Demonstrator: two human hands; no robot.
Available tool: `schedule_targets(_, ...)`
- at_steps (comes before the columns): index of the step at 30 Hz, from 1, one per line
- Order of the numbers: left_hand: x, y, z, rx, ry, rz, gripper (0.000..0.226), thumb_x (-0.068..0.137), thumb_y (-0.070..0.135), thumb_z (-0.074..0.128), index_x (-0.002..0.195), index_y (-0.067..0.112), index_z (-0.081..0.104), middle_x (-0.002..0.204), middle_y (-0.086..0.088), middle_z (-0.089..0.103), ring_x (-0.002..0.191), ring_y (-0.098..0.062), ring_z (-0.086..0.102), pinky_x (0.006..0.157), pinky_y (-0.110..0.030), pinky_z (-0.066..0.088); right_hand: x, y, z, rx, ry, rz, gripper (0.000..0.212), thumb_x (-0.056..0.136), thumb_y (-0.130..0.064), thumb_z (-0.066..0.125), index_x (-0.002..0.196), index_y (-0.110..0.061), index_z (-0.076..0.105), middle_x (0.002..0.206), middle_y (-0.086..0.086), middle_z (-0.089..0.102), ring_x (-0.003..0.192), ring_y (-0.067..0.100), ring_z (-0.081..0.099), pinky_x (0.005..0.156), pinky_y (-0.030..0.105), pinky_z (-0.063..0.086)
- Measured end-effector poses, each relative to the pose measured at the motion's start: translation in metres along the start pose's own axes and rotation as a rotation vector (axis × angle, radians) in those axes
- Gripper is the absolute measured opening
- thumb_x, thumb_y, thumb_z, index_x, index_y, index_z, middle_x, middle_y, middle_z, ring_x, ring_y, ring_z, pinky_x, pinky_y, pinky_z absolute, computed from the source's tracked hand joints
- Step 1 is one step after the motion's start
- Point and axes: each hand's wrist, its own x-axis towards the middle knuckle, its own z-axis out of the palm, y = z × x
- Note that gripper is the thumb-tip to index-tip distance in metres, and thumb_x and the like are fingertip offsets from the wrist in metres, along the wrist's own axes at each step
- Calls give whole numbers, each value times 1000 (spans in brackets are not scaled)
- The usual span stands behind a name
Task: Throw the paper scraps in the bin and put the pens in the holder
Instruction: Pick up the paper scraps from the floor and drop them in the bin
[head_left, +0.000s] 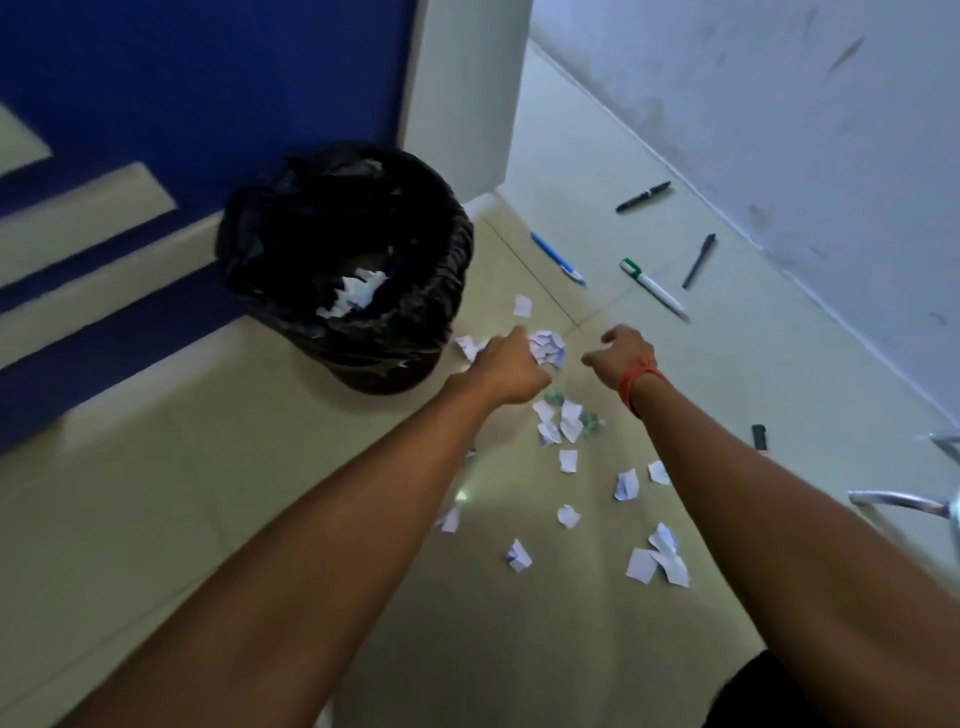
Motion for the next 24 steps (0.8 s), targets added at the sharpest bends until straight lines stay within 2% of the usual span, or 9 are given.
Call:
schedule_targets(3, 31, -31, 33, 75, 11, -202, 94, 86, 30, 64, 157, 13, 5, 164, -19, 4, 151, -42, 8, 115, -54, 29, 30, 36, 13, -145, 63, 97, 52, 90, -17, 56, 138, -6, 41, 143, 22, 41, 130, 42, 41, 104, 45, 40)
schedule_targets(5, 47, -44, 40, 25, 86, -214, 96, 84, 22, 62, 158, 14, 1, 164, -19, -5, 152, -41, -1, 118, -50, 23, 44, 47, 18, -198, 95, 142, 51, 93, -14, 48, 142, -6, 33, 147, 23, 32, 134, 43, 33, 106, 49, 36)
schedule_targets(8, 76, -54, 45, -55, 85, -123, 91, 81, 13, 59, 157, 12, 8, 163, -22, 5, 152, -40, 5, 123, -46, 18, 60, 52, 28, -238, 102, 105, 50, 94, -8, 43, 142, -4, 32, 147, 24, 32, 133, 44, 34, 107, 50, 36)
schedule_targets(10, 85, -50, 48, -103, 61, -29, 84, 79, 7, 57, 154, 10, 19, 157, -23, 23, 147, -41, 22, 119, -46, 27, 62, 45, 41, -233, 97, -37, 45, 90, -2, 43, 135, -2, 43, 139, 26, 41, 126, 45, 42, 102, 49, 40)
schedule_targets(14, 88, -39, 53, -81, 136, 79, 86, 81, 7, 62, 155, 13, 19, 142, -19, 44, 132, -39, 44, 107, -45, 43, 51, 26, 62, -145, 43, -366, 42, 91, 1, 49, 132, -7, 55, 130, 21, 57, 118, 39, 54, 101, 43, 45)
schedule_targets(17, 106, -35, 44, -13, 177, 93, 101, 82, 20, 73, 158, 15, 7, 158, -17, 24, 145, -38, 27, 116, -45, 33, 69, 8, 57, -161, 28, -416, 61, 87, 3, 54, 144, -14, 44, 146, 15, 46, 135, 35, 40, 112, 43, 34)
schedule_targets(20, 130, -35, 30, 99, 35, 122, 113, 77, 19, 76, 159, 21, -1, 168, -9, 2, 154, -37, 2, 123, -49, 19, 92, -13, 56, -370, -164, -509, 81, 82, 5, 59, 153, -19, 28, 159, 11, 28, 144, 37, 25, 118, 47, 24)
schedule_targets(22, 138, -38, 27, 196, -51, 158, 103, 75, 16, 74, 158, 17, 13, 165, -10, 13, 154, -36, 9, 123, -47, 21, 96, -19, 62, -520, -261, -573, 77, 84, 0, 60, 152, -20, 30, 160, 9, 28, 144, 36, 27, 117, 49, 27)
schedule_targets(24, 129, -43, 30, 254, -62, 220, 77, 77, 17, 70, 146, 9, 39, 155, -15, 35, 146, -36, 30, 118, -44, 31, 87, -13, 64, -623, -276, -630, 64, 89, -6, 57, 148, -21, 38, 159, 6, 31, 143, 34, 28, 114, 51, 31)
